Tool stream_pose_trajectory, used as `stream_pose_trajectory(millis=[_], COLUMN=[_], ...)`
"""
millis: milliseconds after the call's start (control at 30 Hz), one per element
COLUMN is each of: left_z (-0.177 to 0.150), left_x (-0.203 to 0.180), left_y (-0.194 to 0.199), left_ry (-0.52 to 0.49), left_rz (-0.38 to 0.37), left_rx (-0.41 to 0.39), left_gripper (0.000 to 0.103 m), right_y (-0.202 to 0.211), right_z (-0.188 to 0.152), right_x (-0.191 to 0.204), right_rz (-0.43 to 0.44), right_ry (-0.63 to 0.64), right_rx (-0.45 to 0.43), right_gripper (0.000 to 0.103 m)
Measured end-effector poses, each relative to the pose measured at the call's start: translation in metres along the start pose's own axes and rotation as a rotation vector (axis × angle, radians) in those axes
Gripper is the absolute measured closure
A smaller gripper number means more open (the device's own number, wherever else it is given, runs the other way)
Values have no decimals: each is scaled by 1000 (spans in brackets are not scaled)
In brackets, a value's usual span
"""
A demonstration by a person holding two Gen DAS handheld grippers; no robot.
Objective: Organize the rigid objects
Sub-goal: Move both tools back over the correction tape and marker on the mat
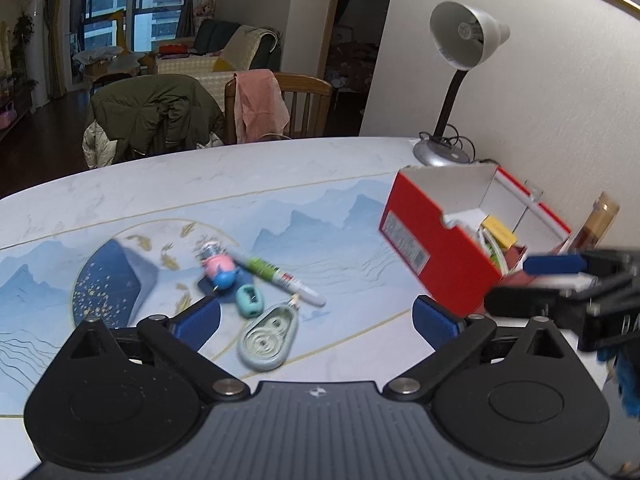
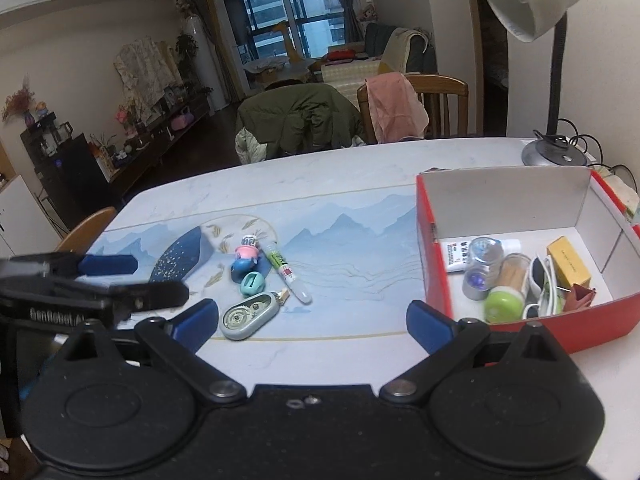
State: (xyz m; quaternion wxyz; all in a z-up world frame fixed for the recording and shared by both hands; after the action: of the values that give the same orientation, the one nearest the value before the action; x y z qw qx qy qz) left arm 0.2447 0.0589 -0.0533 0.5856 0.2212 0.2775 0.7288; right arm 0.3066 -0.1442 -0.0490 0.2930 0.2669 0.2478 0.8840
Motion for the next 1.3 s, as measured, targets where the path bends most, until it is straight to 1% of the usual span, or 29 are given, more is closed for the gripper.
stream_pose_trajectory(millis=[67,200,300,500,633,800,867,933,1100,1167,1300], left_z=[-8,-22,-30,-39,-39,-41,-42,-43,-45,-45,-48], left_x=[4,10,13,19,22,22,22,22,22,22,22], left_y=[-2,-10,-18,-35,-49,-69,-78,-86,-107,-114,-129], left_ry=[-8,-2,23,40,48,37,38,34,30,32,23], left_rz=[3,-28,-45,-15,-4,12,-1,13,36,36,39], left_rx=[-13,1,22,27,31,47,61,64,88,100,127], left_gripper=[0,0,0,0,0,0,0,0,0,0,0], right_y=[-7,-26,-41,-74,-98,-132,-145,-158,-187,-198,-216], right_z=[0,3,5,14,23,32,34,35,36,36,37], right_x=[5,12,15,12,11,5,2,-2,-9,-10,-15], right_rz=[-3,-4,0,10,5,3,-2,1,23,29,39], right_ry=[12,32,40,56,91,126,139,151,176,190,204], right_rx=[8,35,55,99,141,196,215,240,295,317,346], right_gripper=[3,3,3,3,5,12,14,19,24,31,36])
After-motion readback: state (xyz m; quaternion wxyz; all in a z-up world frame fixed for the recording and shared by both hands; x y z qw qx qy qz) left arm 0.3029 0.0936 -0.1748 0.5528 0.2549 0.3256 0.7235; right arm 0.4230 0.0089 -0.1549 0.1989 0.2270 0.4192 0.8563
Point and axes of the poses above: each gripper's, at about its wrist camera, not at the fingertips, and y roughly against the way its jaws point, x to its left, z to its top, the point moved 2 cm from there along -y, roughly the way its jaws point, and after that the axes turned 12 degrees about z, right-handed, at the moved point
